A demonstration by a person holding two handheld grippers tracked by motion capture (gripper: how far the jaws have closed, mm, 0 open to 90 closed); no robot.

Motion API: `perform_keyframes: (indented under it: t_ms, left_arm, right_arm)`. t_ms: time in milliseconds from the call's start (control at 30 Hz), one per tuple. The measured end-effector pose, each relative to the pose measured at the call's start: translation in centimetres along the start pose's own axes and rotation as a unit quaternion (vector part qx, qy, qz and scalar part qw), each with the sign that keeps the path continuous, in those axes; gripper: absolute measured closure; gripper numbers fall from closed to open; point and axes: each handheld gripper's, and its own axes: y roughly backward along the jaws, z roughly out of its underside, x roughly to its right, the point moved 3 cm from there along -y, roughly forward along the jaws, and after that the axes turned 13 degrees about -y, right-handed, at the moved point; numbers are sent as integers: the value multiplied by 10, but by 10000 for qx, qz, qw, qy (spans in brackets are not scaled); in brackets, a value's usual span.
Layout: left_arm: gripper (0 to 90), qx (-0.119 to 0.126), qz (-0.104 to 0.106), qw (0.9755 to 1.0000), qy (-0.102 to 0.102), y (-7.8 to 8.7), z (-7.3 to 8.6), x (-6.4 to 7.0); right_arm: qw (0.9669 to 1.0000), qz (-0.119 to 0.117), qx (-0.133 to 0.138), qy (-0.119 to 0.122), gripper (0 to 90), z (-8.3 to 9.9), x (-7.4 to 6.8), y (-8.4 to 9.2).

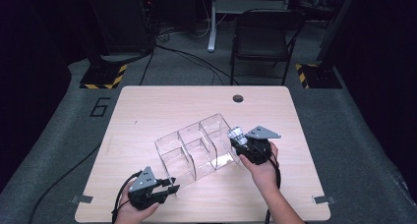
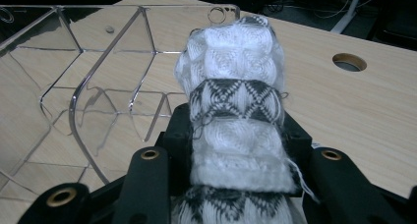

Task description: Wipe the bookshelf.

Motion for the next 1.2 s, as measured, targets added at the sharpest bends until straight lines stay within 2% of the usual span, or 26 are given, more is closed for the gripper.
perform_keyframes:
  t_ms: [67, 200, 333, 433, 567, 700, 867, 1000, 1200]
  left_arm:
    - [673, 1, -6, 10000, -7, 0, 0, 0]
    - [673, 16, 11, 10000, 15, 0, 0, 0]
    - [672, 35, 29, 10000, 55, 0, 0, 0]
    - [673, 45, 44, 10000, 55, 0, 0, 0]
    - [674, 26, 79, 10000, 43, 1, 0, -2]
    - [674, 59, 123, 9999, 66, 1, 1, -3]
    - [673, 63, 140, 9999, 62, 0, 0, -2]
    - [672, 61, 131, 9999, 64, 0, 0, -3]
    - [673, 60, 140, 9999, 58, 0, 1, -3]
  right_arm:
    - [10000, 7, 22, -35, 594, 3, 0, 2]
    - [9995, -129, 223, -172, 593, 12, 4, 4]
    - [9988, -166, 404, -231, 592, 22, 6, 4]
    - [9988, -125, 408, -220, 592, 28, 7, 4]
    - [9986, -131, 382, -341, 594, 35, 9, 0]
    - [9989, -109, 217, -408, 602, 47, 13, -6]
    - [9984, -4, -264, -501, 612, 68, 20, -20]
    - [9961, 55, -639, -605, 615, 82, 25, -33]
    - [9962, 50, -637, -587, 613, 80, 26, -34]
